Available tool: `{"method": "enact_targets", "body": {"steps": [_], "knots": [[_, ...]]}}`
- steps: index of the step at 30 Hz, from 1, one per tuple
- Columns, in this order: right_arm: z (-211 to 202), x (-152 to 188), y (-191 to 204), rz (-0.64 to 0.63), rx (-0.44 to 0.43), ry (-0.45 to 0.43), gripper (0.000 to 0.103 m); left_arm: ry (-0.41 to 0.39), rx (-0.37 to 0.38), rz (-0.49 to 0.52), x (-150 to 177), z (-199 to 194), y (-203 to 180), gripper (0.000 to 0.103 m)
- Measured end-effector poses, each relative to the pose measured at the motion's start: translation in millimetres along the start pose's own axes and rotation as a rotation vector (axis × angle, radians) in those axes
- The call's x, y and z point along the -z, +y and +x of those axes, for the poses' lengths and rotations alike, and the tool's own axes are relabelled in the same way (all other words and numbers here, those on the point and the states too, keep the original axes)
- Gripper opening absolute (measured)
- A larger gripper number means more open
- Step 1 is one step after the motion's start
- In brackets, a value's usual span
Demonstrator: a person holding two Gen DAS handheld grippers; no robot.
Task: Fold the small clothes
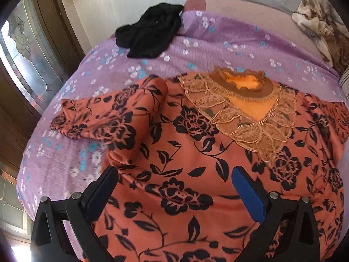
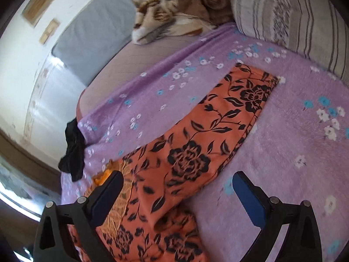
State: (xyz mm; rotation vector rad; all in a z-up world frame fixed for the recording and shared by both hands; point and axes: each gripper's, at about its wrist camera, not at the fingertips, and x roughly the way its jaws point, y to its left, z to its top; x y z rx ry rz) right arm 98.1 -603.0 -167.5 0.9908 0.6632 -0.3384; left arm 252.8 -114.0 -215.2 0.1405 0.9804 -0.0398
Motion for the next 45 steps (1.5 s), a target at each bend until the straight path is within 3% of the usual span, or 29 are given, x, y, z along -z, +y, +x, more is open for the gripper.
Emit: {"method": "enact_targets", "body": {"steps": [3,5,7,13,16,18,20,26,34,39,42,45], "knots": [[24.3,-26.2,-49.5,0.203,-0.036,0.000,0.080,0.030,-0.024,0.009,4.8,30.3,-0.5,0.103],[40.2,-39.7,-66.2,0.256,-0.017,0.005,0.079,0.052,-0.044,0.022,11.2,42.1,1.6,0.103],[46.7,-51.2,-67.9,0.259,-0.023,-0.029,0.074,0.081,-0.051,0.041,12.3,52.7,4.7,0.103],[72.4,-81.4,-49.9,0.159,0.014,-0.114,0.072,0.039,-0.030,0.003,9.7,56.8,6.6,0.103],[83.1,-97.2,-49.3,0.094,0.034,-0.137,0.051,0.013,-0.038,0.008,11.9,56.5,7.6,0.103],[88.0,-97.4,-53.3,0.071,0.051,-0.141,0.020,0.013,-0.035,0.002,12.7,55.5,7.8,0.103],[86.9,-95.3,-57.4,0.078,0.047,-0.155,0.011,0.017,-0.036,0.002,12.1,55.4,8.8,0.103],[67.7,-87.9,-25.5,-0.015,-0.030,-0.192,0.007,0.019,-0.031,-0.001,13.6,53.4,9.7,0.103],[36.5,-45.4,55.4,-0.180,-0.274,-0.120,0.007,0.020,-0.034,-0.001,12.9,52.8,12.7,0.103],[23.5,8.5,114.0,-0.264,-0.462,-0.020,0.007,0.092,0.032,-0.008,3.3,44.6,19.1,0.103],[22.6,54.0,147.7,-0.349,-0.522,0.062,0.007,0.015,0.063,-0.050,-4.8,20.5,37.6,0.103],[36.6,107.3,177.1,-0.460,-0.495,0.187,0.011,-0.066,0.037,-0.088,-13.1,1.4,62.0,0.103]]}}
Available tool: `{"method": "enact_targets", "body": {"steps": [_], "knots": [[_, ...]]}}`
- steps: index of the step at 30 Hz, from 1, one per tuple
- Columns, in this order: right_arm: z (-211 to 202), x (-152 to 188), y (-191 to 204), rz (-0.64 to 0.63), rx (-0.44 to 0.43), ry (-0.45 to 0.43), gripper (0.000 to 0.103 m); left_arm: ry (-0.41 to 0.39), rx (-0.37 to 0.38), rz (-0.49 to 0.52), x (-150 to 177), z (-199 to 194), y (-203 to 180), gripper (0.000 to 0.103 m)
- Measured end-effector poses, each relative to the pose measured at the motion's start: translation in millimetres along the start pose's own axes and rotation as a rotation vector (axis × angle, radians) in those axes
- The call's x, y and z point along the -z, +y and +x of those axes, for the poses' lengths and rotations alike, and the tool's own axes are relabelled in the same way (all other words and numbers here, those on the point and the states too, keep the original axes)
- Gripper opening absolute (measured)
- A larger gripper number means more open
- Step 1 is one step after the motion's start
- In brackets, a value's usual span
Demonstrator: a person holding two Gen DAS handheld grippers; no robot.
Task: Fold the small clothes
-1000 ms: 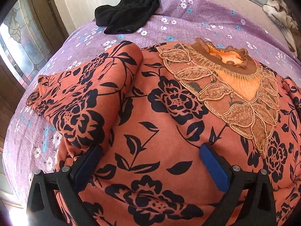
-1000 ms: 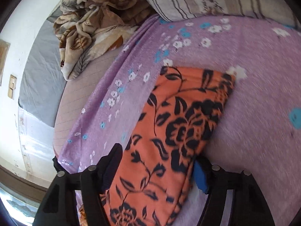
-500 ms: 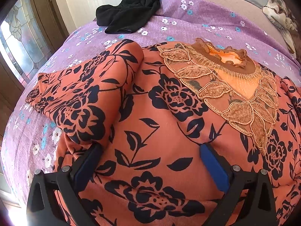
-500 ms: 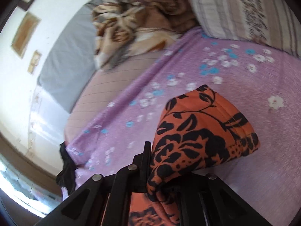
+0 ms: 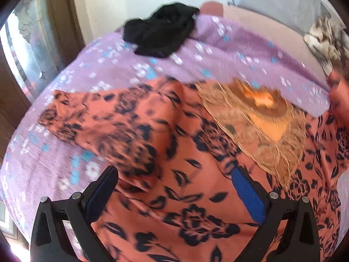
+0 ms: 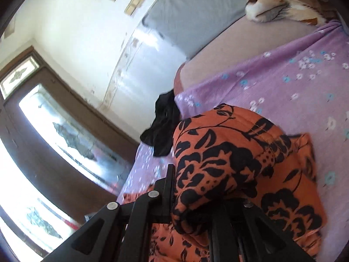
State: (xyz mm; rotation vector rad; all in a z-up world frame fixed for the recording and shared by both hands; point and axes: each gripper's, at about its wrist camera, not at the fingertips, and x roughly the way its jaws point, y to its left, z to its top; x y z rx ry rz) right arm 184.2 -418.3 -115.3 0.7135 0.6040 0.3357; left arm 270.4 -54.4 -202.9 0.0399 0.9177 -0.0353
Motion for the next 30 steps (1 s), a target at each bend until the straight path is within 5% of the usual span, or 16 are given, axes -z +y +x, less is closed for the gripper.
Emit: {"method": "enact_targets", "body": {"steps": [1,2,3,4,7,11,15,19,22,24,27,28,29,30], "knots": [[14.6,13.2,8.2,-0.026,0.029,0.056,0.016,-0.022,-0.017,-0.017,-3.7,-4.2,7.7,0.103],[30.1,26.8,14.1,-0.048,0.054,0.120,0.032,-0.042,-0.043,-0.030,-6.6,-6.4,19.1,0.103],[44.1,42.2,19.7,-0.057,0.064,0.182,0.061,-0.053,-0.048,-0.054,-9.6,-8.5,26.2,0.103],[51.5,56.3,17.6,-0.056,0.056,0.225,0.072,-0.057,-0.049,-0.077,-12.9,-9.1,33.8,0.103],[66.5,90.7,33.6,-0.104,0.027,0.315,0.075,-0.041,-0.025,-0.138,-18.1,-6.3,53.9,0.103],[50.4,103.3,48.3,-0.208,0.029,0.355,0.075,-0.001,0.115,-0.174,-17.7,-0.6,61.0,0.103],[1.7,88.4,38.3,-0.216,0.119,0.199,0.075,0.053,0.267,-0.115,-9.2,4.9,36.7,0.103],[-46.8,50.4,-2.6,-0.094,0.212,-0.031,0.073,0.141,0.361,-0.020,2.2,22.7,-7.9,0.103],[-64.2,28.1,-33.6,0.031,0.232,-0.144,0.065,0.221,0.451,0.016,11.8,35.0,-41.6,0.082],[-68.4,17.4,-47.2,0.098,0.248,-0.171,0.058,0.281,0.489,0.042,19.0,45.3,-58.3,0.050],[-62.7,13.0,-64.6,0.165,0.251,-0.148,0.056,0.245,0.481,0.091,22.9,38.9,-77.3,0.045],[-59.4,13.7,-69.4,0.184,0.251,-0.124,0.056,0.245,0.501,0.096,23.4,38.9,-80.4,0.038],[-58.7,13.5,-74.8,0.204,0.256,-0.097,0.056,0.245,0.532,0.092,23.3,39.8,-82.8,0.017],[-50.6,15.0,-79.3,0.224,0.262,-0.066,0.056,0.241,0.557,0.086,22.8,39.9,-84.4,0.013]]}}
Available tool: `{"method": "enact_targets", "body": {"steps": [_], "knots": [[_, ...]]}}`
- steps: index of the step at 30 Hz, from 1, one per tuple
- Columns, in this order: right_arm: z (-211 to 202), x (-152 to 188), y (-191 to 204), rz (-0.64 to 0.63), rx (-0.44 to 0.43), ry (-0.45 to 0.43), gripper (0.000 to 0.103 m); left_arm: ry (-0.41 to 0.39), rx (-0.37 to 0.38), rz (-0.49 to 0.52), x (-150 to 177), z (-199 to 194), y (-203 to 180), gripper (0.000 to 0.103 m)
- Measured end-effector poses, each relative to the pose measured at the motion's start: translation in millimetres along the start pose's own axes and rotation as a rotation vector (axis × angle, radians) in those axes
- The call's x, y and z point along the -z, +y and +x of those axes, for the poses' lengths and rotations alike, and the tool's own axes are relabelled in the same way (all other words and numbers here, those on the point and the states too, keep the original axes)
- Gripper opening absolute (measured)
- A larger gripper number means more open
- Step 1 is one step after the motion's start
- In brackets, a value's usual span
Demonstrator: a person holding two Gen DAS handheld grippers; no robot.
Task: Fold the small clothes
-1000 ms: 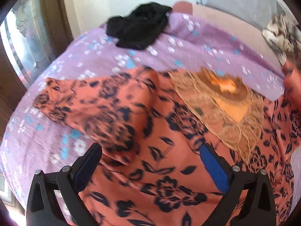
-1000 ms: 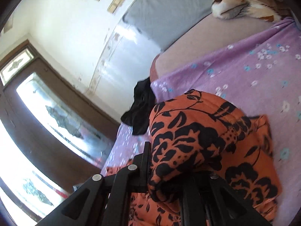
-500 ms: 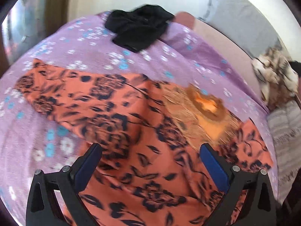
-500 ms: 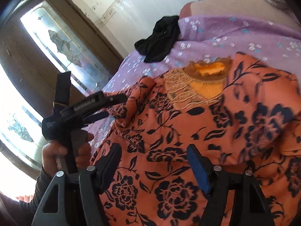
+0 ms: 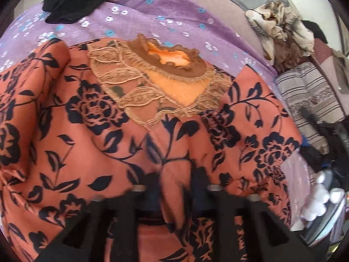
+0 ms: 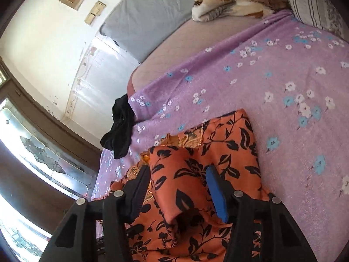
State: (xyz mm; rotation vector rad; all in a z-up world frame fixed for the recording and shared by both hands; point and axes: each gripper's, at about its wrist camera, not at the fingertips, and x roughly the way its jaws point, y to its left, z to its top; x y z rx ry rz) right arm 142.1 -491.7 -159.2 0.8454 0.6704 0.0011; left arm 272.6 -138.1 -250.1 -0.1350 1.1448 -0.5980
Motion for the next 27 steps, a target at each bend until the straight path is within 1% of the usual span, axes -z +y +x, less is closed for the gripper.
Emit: {"method": "enact_targets", "body": {"steps": [1,2,5,6,7,9,10,11,12,13,14,15,16,17,18,19,20,21,22,24,25,27], "knots": [[7.5,3.6,-2.4,0.011,0.006,0.033,0.056,-0.021,0.005,0.008,-0.6,-0.5,-2.4,0.012],[19.0,10.9,-3.6,0.018,0.013,0.067,0.056,-0.051,-0.006,0.031,-1.2,-2.3,-6.6,0.011],[40.1,22.7,-8.3,0.025,0.046,0.144,0.056,-0.145,-0.023,0.127,-8.6,-16.4,-22.0,0.010],[43.5,25.3,-10.2,0.032,0.050,0.159,0.056,-0.174,-0.047,0.157,-13.3,-21.8,-23.3,0.010],[46.2,27.9,-12.2,0.041,0.051,0.168,0.056,-0.198,-0.100,0.182,-17.2,-25.1,-24.5,0.010],[49.4,32.6,-13.3,0.048,0.053,0.183,0.056,-0.225,-0.255,0.211,-28.0,-25.1,-19.4,0.010],[48.9,34.8,-11.5,0.041,0.056,0.184,0.056,-0.221,-0.287,0.199,-31.6,-26.9,-12.5,0.010],[47.7,36.3,-8.4,0.023,0.060,0.178,0.057,-0.201,-0.321,0.175,-36.3,-22.6,-2.8,0.011],[46.2,36.0,-2.6,-0.005,0.065,0.166,0.057,-0.180,-0.366,0.150,-40.0,-17.9,6.2,0.011],[43.6,37.2,4.4,-0.046,0.077,0.145,0.057,-0.178,-0.417,0.137,-39.4,-18.3,12.9,0.011],[40.5,37.5,12.7,-0.090,0.091,0.121,0.057,-0.189,-0.485,0.132,-40.5,-19.4,17.0,0.016],[36.8,37.6,21.4,-0.139,0.101,0.096,0.057,-0.205,-0.530,0.125,-42.8,-21.9,19.3,0.022],[34.1,39.3,30.0,-0.192,0.109,0.071,0.057,-0.225,-0.536,0.111,-41.9,-25.7,20.6,0.022],[32.7,40.5,37.7,-0.237,0.114,0.054,0.057,-0.251,-0.525,0.088,-44.1,-33.0,23.0,0.031],[33.4,43.0,43.1,-0.274,0.118,0.050,0.057,-0.276,-0.520,0.065,-46.4,-43.0,26.7,0.051],[36.2,45.7,45.9,-0.295,0.125,0.062,0.057,-0.301,-0.526,0.046,-47.3,-51.7,31.0,0.062],[40.4,46.4,46.4,-0.301,0.131,0.082,0.057,-0.353,-0.547,0.016,-49.0,-65.5,38.0,0.076],[45.5,48.2,44.8,-0.295,0.139,0.106,0.057,-0.395,-0.566,-0.020,-43.7,-86.9,50.6,0.079],[51.7,50.6,40.4,-0.284,0.156,0.138,0.057,-0.424,-0.588,-0.076,-44.1,-99.7,64.9,0.079],[65.8,54.8,30.9,-0.252,0.202,0.218,0.057,-0.432,-0.606,-0.210,-36.6,-121.9,96.0,0.080],[68.1,55.6,26.2,-0.233,0.199,0.229,0.058,-0.429,-0.607,-0.303,-33.9,-131.0,119.3,0.080],[65.3,54.3,25.9,-0.220,0.187,0.219,0.057,-0.437,-0.596,-0.534,-19.0,-151.4,169.9,0.080]]}}
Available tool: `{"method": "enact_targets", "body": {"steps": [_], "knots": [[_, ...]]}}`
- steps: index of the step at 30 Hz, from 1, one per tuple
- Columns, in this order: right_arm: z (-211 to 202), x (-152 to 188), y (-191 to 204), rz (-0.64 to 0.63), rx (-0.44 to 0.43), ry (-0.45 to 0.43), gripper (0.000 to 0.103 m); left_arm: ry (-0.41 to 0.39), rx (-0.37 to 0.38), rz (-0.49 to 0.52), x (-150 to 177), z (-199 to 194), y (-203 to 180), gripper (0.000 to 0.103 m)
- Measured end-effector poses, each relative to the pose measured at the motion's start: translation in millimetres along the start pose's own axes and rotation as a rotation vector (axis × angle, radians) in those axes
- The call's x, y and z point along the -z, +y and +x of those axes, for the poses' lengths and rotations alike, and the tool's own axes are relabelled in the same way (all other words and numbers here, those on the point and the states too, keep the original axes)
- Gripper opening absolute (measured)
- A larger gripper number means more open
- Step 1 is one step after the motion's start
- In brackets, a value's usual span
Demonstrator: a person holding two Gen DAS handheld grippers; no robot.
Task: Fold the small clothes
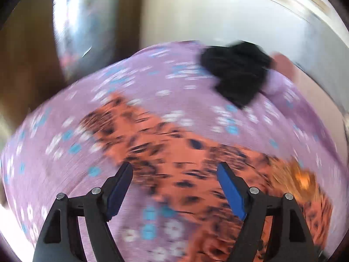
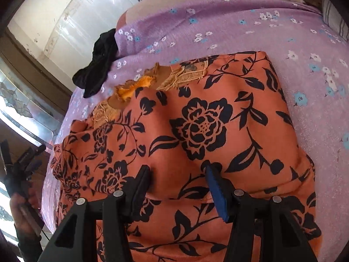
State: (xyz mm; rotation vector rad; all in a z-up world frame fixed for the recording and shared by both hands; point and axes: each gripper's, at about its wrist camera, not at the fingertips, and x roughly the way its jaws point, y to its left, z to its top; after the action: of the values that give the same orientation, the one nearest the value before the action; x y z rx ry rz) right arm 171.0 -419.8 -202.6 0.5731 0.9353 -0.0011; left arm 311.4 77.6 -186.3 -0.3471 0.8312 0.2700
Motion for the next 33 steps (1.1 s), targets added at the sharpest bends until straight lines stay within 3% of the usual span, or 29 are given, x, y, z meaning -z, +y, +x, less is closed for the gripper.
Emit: {"method": "enact_targets", "body": {"steps": [4,8,11,13,14,15,16,17,19,23,27,30,33], "knots": [[-1.5,1.3,-3.1,0.013,-0.006,-0.002,0.058,0.071,0.027,-0.308,-5.2,14.3,82.1,0.080],[-1.3,0.1,-2.1,0.010,-0.003,-0.006,0.061,0.221,0.195,-0.435,-2.2,52.2,106.8,0.079],[2.7,0.9,1.2,0.003,-0.004,-0.011,0.061,0.178,0.232,-0.479,-10.1,54.5,109.7,0.077],[2.8,0.8,-0.6,0.011,-0.013,-0.014,0.061,0.202,0.291,-0.511,-16.8,70.0,113.3,0.050],[2.7,0.6,-1.9,0.015,-0.019,-0.015,0.061,0.224,0.296,-0.533,-18.7,79.0,117.2,0.029],[2.8,0.5,-2.7,0.016,-0.022,-0.015,0.061,0.235,0.299,-0.550,-23.3,86.3,120.4,0.015],[3.0,0.5,-2.8,0.016,-0.022,-0.015,0.061,0.242,0.309,-0.556,-26.3,92.9,123.4,0.006],[3.2,0.3,-2.8,0.014,-0.021,-0.016,0.061,0.239,0.348,-0.569,-28.5,97.9,126.0,0.006],[3.7,-0.3,-1.4,0.006,-0.013,-0.017,0.061,0.223,0.346,-0.567,-34.2,96.5,123.3,0.006],[2.1,-1.0,5.7,-0.014,0.000,-0.029,0.062,0.080,0.296,-0.310,-54.5,54.5,69.7,0.004],[-15.2,-4.6,10.6,-0.020,-0.022,-0.102,0.062,-0.046,0.367,-0.010,-54.7,-16.4,-19.2,0.004],[-39.1,-9.6,10.0,-0.018,-0.029,-0.201,0.062,-0.094,0.441,0.232,-24.5,-67.6,-102.7,0.004],[-61.3,-16.2,0.1,0.014,-0.036,-0.285,0.062,-0.065,0.547,0.507,36.9,-108.0,-188.4,0.005]]}}
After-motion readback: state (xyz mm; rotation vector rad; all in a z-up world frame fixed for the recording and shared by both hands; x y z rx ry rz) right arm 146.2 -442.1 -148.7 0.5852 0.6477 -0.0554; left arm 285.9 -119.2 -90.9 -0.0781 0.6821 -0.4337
